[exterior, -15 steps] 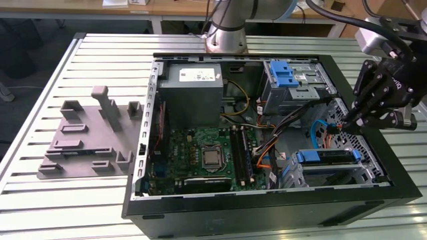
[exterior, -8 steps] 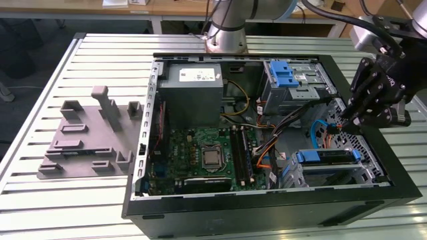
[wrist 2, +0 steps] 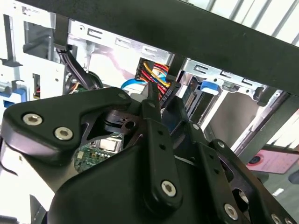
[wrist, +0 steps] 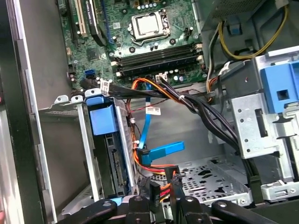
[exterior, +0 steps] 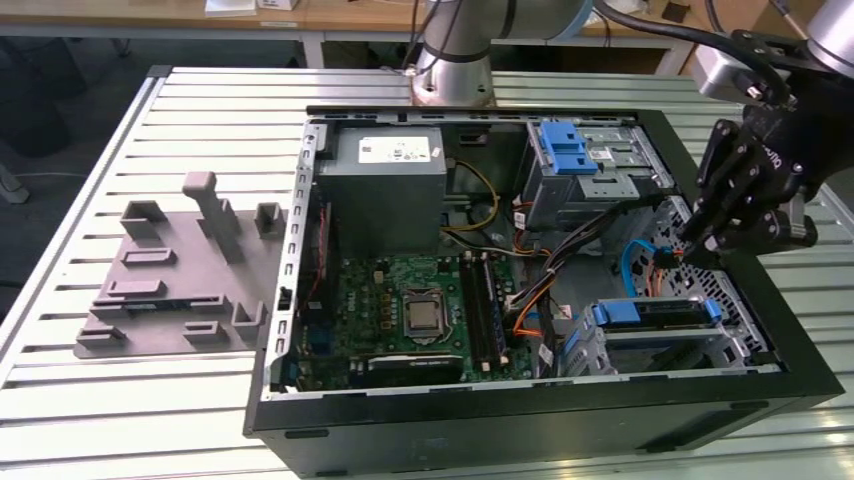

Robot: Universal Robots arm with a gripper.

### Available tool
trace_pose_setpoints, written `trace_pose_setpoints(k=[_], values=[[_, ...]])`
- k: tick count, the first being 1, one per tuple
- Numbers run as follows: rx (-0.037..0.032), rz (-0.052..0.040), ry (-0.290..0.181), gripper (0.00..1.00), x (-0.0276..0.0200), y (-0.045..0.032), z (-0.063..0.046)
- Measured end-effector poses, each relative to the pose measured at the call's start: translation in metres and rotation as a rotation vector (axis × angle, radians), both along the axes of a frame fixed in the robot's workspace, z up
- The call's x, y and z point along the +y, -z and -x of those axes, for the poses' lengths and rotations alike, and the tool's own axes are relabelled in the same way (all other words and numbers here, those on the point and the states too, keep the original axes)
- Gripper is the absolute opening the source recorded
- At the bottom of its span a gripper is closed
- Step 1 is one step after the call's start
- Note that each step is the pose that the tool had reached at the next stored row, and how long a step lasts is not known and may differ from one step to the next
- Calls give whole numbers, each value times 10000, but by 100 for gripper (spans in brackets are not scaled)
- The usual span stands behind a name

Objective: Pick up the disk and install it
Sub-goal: 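Insert the first disk wire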

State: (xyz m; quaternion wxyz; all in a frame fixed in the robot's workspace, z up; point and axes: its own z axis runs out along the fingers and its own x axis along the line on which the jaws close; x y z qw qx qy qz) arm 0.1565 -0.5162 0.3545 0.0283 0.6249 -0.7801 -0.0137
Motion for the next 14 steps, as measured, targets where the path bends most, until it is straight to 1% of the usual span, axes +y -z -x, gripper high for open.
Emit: trace_pose_setpoints(k=[1, 2, 3, 5, 7, 11, 14], values=[[3, 74, 3, 31, 11, 4, -1], [6, 126, 5, 31, 20, 6, -3], [7, 149, 6, 31, 24, 7, -3], [8, 151, 7, 29, 24, 7, -3], [8, 153, 8, 17, 24, 7, -3], [3, 165, -12, 16, 20, -16, 10], [-25, 181, -128, 16, 7, -25, 50]])
